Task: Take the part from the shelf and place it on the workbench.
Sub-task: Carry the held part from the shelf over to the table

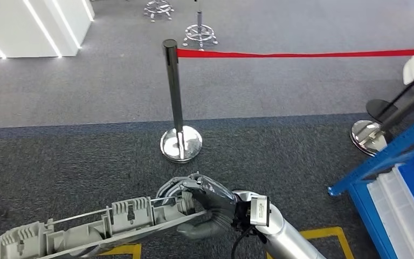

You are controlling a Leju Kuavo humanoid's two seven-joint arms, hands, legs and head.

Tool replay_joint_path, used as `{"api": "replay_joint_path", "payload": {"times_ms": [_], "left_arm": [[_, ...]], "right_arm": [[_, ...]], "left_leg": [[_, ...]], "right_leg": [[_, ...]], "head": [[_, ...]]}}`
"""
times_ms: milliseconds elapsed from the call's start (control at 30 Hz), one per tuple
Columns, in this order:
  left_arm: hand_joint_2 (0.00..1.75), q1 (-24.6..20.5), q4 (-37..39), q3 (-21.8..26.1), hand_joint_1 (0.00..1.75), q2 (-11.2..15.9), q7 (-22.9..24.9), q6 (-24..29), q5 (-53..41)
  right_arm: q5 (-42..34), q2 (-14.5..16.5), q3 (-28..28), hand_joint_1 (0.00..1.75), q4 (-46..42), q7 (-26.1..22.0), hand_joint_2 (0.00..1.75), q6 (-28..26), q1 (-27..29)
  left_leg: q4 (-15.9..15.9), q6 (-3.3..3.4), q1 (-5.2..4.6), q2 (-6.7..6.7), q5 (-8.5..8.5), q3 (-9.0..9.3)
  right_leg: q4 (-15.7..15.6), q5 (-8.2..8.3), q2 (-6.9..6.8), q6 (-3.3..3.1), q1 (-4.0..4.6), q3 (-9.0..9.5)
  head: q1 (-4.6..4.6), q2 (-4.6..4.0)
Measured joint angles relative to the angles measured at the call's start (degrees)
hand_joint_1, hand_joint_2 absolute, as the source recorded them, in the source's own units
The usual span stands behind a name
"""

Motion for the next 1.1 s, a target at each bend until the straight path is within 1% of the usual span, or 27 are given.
{"api": "replay_joint_path", "payload": {"times_ms": [33, 67, 100, 133, 200, 233, 267, 333, 367, 433, 467, 500, 533, 567, 600, 633, 700, 733, 767, 867, 900, 933, 967, 1000, 1033, 1067, 1100], "left_arm": [[0.0, -0.04, -0.18, 0.03, 0.0, -0.15, 0.04, -0.2, -0.05], [0.0, -0.01, -0.32, 0.06, 0.0, -0.3, 0.09, -0.33, -0.13], [0.0, 0.05, -0.43, 0.09, 0.0, -0.45, 0.15, -0.37, -0.21], [0.0, 0.09, -0.51, 0.13, 0.0, -0.59, 0.21, -0.41, -0.28], [0.0, 0.06, -0.6, 0.17, 0.0, -0.86, 0.33, -0.61, -0.45], [0.0, 0.02, -0.61, 0.18, 0.0, -0.95, 0.41, -0.72, -0.56], [0.0, 0.03, -0.61, 0.2, 0.0, -1.02, 0.54, -0.8, -0.7], [0.0, 0.2, -0.61, 0.27, 0.0, -1.11, 0.76, -0.9, -0.95], [0.0, 0.32, -0.61, 0.33, 0.0, -1.19, 0.84, -0.92, -1.02], [0.0, 0.25, -0.61, 0.4, 0.0, -1.31, 0.88, -0.93, -1.11], [0.0, 0.09, -0.6, 0.4, 0.0, -1.35, 0.87, -0.91, -1.26], [0.0, -0.1, -0.59, 0.4, 0.0, -1.36, 0.84, -0.9, -1.45], [0.0, -0.22, -0.57, 0.4, 0.0, -1.38, 0.74, -0.86, -1.65], [0.0, -0.24, -0.55, 0.4, 0.0, -1.4, 0.55, -0.81, -1.87], [0.0, -0.19, -0.52, 0.4, 0.0, -1.41, 0.29, -0.77, -2.04], [0.0, -0.14, -0.5, 0.4, 0.0, -1.4, 0.0, -0.74, -2.17], [0.0, -0.22, -0.4, 0.4, 0.0, -1.36, -0.55, -0.74, -2.37], [0.0, -0.35, -0.32, 0.4, 0.0, -1.34, -0.77, -0.76, -2.42], [0.0, -0.47, -0.2, 0.4, 0.0, -1.33, -0.96, -0.77, -2.47], [0.0, -0.47, 0.0, 0.4, 0.0, -1.3, -1.2, -0.78, -2.56], [0.0, -0.39, 0.02, 0.4, 0.0, -1.3, -1.21, -0.78, -2.57], [0.0, -0.35, 0.04, 0.4, 0.0, -1.29, -1.22, -0.78, -2.57], [0.0, -0.41, 0.06, 0.4, 0.0, -1.29, -1.23, -0.78, -2.57], [0.0, -0.51, 0.1, 0.4, 0.0, -1.29, -1.24, -0.78, -2.58], [0.0, -0.66, 0.15, 0.4, 0.0, -1.28, -1.25, -0.78, -2.6], [0.0, -0.77, 0.21, 0.4, 0.0, -1.28, -1.28, -0.78, -2.64], [0.0, -0.78, 0.26, 0.4, 0.0, -1.28, -1.35, -0.78, -2.7]], "right_arm": [[-0.07, 0.0, 0.03, 1.75, -0.04, 0.02, 1.75, -0.02, 0.22], [-0.06, 0.0, 0.05, 1.75, -0.07, 0.08, 1.75, -0.04, 0.44], [-0.04, 0.0, 0.07, 1.75, -0.12, 0.12, 1.75, -0.08, 0.61], [-0.01, 0.0, 0.07, 1.75, -0.24, 0.13, 1.75, -0.16, 0.71], [0.1, 0.0, 0.07, 1.75, -0.57, 0.13, 1.75, -0.44, 0.78], [0.21, 0.0, 0.07, 1.75, -0.76, 0.13, 1.75, -0.63, 0.83], [0.34, 0.0, 0.06, 1.75, -0.9, 0.13, 1.75, -0.81, 0.9], [0.54, 0.01, 0.05, 1.75, -1.13, 0.13, 1.75, -1.05, 1.0], [0.59, 0.03, 0.05, 1.75, -1.21, 0.13, 1.75, -1.12, 1.03], [0.59, 0.1, 0.04, 1.75, -1.45, 0.1, 1.75, -1.25, 1.1], [0.6, 0.12, 0.04, 1.75, -1.55, 0.07, 1.75, -1.34, 1.21], [0.67, 0.13, 0.03, 1.75, -1.64, 0.04, 1.75, -1.44, 1.39], [0.8, 0.13, 0.02, 1.75, -1.71, 0.03, 1.75, -1.53, 1.66], [0.97, 0.13, 0.02, 1.75, -1.79, 0.03, 1.75, -1.59, 1.97], [1.15, 0.13, 0.01, 1.75, -1.92, 0.04, 1.75, -1.62, 2.23], [1.3, 0.14, -0.01, 1.75, -2.11, 0.04, 1.75, -1.63, 2.42], [1.48, 0.19, -0.11, 1.75, -2.69, 0.05, 1.75, -1.66, 2.53], [1.51, 0.22, -0.21, 1.75, -3.0, 0.07, 1.75, -1.67, 2.53], [1.53, 0.26, -0.31, 1.75, -3.27, 0.09, 1.75, -1.68, 2.53], [1.58, 0.46, -0.48, 1.75, -3.84, 0.17, 1.75, -1.7, 2.52], [1.6, 0.55, -0.52, 1.75, -4.0, 0.2, 1.75, -1.7, 2.5], [1.6, 0.62, -0.57, 1.75, -4.17, 0.19, 1.75, -1.71, 2.47], [1.57, 0.65, -0.66, 1.75, -4.32, 0.18, 1.75, -1.72, 2.48], [1.55, 0.64, -0.76, 1.75, -4.41, 0.15, 1.75, -1.73, 2.51], [1.54, 0.63, -0.85, 1.75, -4.47, 0.15, 1.75, -1.73, 2.62], [1.55, 0.62, -0.93, 1.75, -4.48, 0.17, 1.75, -1.73, 2.82], [1.57, 0.61, -0.96, 1.75, -4.46, 0.2, 1.75, -1.72, 3.0]], "left_leg": [[0.04, 0.08, -0.08, -0.81, -0.04, -0.02], [0.12, 0.1, -0.15, -1.66, -0.11, -0.01], [0.26, 0.07, -0.19, -2.5, -0.2, 0.02], [0.47, -0.03, -0.19, -3.35, -0.32, 0.05], [1.02, -0.43, -0.22, -4.87, -0.69, -0.08], [1.23, -0.72, -0.22, -5.52, -0.87, -0.24], [1.34, -1.08, -0.15, -6.06, -1.0, -0.41], [1.24, -1.84, 0.09, -6.99, -1.08, -0.68], [1.56, -2.14, 0.15, -6.28, -1.3, -0.81], [4.93, -2.67, 0.12, -3.03, -3.34, -2.25], [8.22, -2.91, 0.14, -1.09, -5.11, -3.83], [11.99, -3.2, 0.24, -0.08, -6.95, -5.79], [15.26, -3.44, 0.41, 0.34, -8.2, -7.53], [17.01, -3.64, 0.58, 0.55, -8.46, -8.5], [16.56, -3.79, 0.72, 0.73, -7.63, -8.32], [13.84, -3.86, 0.82, 1.12, -5.9, -6.9], [5.85, -3.6, 0.73, 3.19, -2.43, -2.59], [3.1, -3.17, 0.6, 4.05, -1.55, -1.13], [1.77, -2.66, 0.42, 4.54, -1.31, -0.48], [1.27, -1.24, 0.13, 3.04, -1.39, -0.36], [0.98, -0.88, 0.17, 2.43, -1.34, -0.04], [0.68, -0.54, 0.24, 1.81, -1.28, 0.37], [0.49, -0.26, 0.29, 1.21, -1.23, 0.6], [0.44, -0.08, 0.19, 0.55, -1.27, 0.65], [0.47, 0.05, 0.08, -0.18, -1.28, 0.62], [0.53, 0.14, -0.06, -0.98, -1.29, 0.6], [0.61, 0.16, -0.17, -1.82, -1.33, 0.61]], "right_leg": [[3.19, -0.78, 0.43, -0.02, 0.01, -2.1], [4.61, -0.41, 0.61, -0.05, 0.01, -3.41], [3.66, 1.19, 0.74, -0.15, 0.01, -3.58], [0.46, 3.71, 1.15, -0.32, 0.01, -2.58], [-7.33, 7.86, 3.42, -0.72, -0.06, 0.37], [-9.81, 8.76, 4.28, -0.82, -0.04, 1.37], [-10.88, 8.84, 4.73, -0.91, 0.04, 1.79], [-11.27, 8.76, 3.67, -1.25, 0.2, 2.08], [-11.64, 8.87, 3.09, -1.59, 0.17, 2.39], [-12.42, 9.06, 1.63, -2.27, 0.01, 3.11], [-12.6, 9.0, 0.84, -2.5, 0.11, 3.36], [-12.62, 8.86, 0.01, -2.62, 0.2, 3.47], [-12.61, 8.71, -0.82, -2.65, 0.27, 3.53], [-12.59, 8.54, -1.62, -2.61, 0.33, 3.61], [-12.54, 8.35, -2.38, -2.51, 0.36, 3.72], [-12.48, 8.15, -3.1, -2.36, 0.38, 3.89], [-12.31, 7.62, -4.42, -1.86, 0.53, 4.35], [-12.24, 7.35, -4.96, -1.53, 0.66, 4.56], [-12.21, 7.13, -5.46, -1.18, 0.77, 4.74], [-12.36, 6.61, -6.68, -0.04, 0.63, 5.38], [-11.94, 6.16, -6.03, 0.31, 0.44, 5.52], [-10.64, 5.26, -4.73, 0.58, 0.32, 5.15], [-8.07, 3.87, -3.0, 0.68, 0.16, 3.98], [-4.42, 2.16, -1.34, 0.62, 0.11, 2.04], [-0.55, 0.66, -0.39, 0.49, 0.14, -0.27], [2.43, -0.02, 0.08, 0.29, 0.2, -2.25], [3.53, 0.47, 0.34, 0.03, 0.29, -3.33]], "head": [[0.09, -0.01], [0.14, -0.01], [0.14, -0.01], [0.16, -0.01], [0.13, -0.01], [0.12, -0.01], [0.1, -0.01], [0.13, -0.01], [0.09, -0.01], [-0.05, -0.01], [-0.12, -0.01], [-0.15, -0.01], [-0.15, -0.01], [-0.15, -0.01], [-0.14, -0.01], [-0.15, -0.01], [-0.16, -0.01], [-0.09, -0.01], [-0.03, -0.01], [0.09, 0.0], [0.16, 0.0], [0.23, 0.0], [0.38, 0.0], [0.51, -0.01], [0.57, -0.01], [0.62, -0.01], [0.61, -0.01]]}}
